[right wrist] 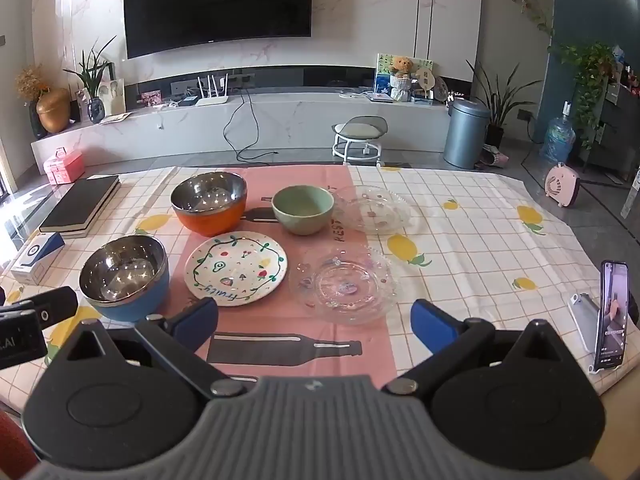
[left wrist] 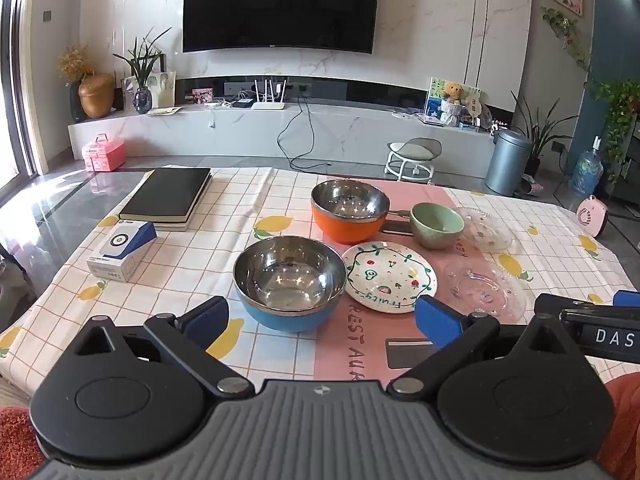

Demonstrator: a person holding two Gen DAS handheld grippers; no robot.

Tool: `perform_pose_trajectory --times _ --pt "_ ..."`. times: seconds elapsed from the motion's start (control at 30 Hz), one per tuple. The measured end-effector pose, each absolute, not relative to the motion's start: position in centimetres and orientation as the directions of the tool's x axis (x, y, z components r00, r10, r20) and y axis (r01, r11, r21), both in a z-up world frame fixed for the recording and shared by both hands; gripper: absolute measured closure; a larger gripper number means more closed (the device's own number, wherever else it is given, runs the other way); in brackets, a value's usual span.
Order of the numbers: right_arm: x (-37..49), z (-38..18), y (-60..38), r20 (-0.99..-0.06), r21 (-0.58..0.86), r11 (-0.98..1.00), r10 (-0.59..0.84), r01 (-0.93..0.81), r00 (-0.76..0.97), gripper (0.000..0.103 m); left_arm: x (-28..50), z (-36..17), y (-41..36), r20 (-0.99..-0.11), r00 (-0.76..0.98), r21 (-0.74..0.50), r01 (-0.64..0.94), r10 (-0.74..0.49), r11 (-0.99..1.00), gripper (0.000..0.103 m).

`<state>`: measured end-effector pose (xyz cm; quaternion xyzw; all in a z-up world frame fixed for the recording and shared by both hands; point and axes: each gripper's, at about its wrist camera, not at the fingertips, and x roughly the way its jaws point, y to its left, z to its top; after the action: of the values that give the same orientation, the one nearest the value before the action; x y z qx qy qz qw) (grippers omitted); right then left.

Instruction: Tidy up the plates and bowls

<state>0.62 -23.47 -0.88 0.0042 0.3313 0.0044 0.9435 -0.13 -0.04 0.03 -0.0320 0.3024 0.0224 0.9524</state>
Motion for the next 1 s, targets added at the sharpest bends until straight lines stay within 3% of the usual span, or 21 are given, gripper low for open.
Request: perform_pose_trajectory --times 1.0 --pt "0.0 -0.7 -23.3 -0.632 0.021 1.0 0.007 0.008 0.775 0.003 -0.4 0.0 0.0 -0.597 0.802 -0.057 -0.06 0.014 0.997 0.0"
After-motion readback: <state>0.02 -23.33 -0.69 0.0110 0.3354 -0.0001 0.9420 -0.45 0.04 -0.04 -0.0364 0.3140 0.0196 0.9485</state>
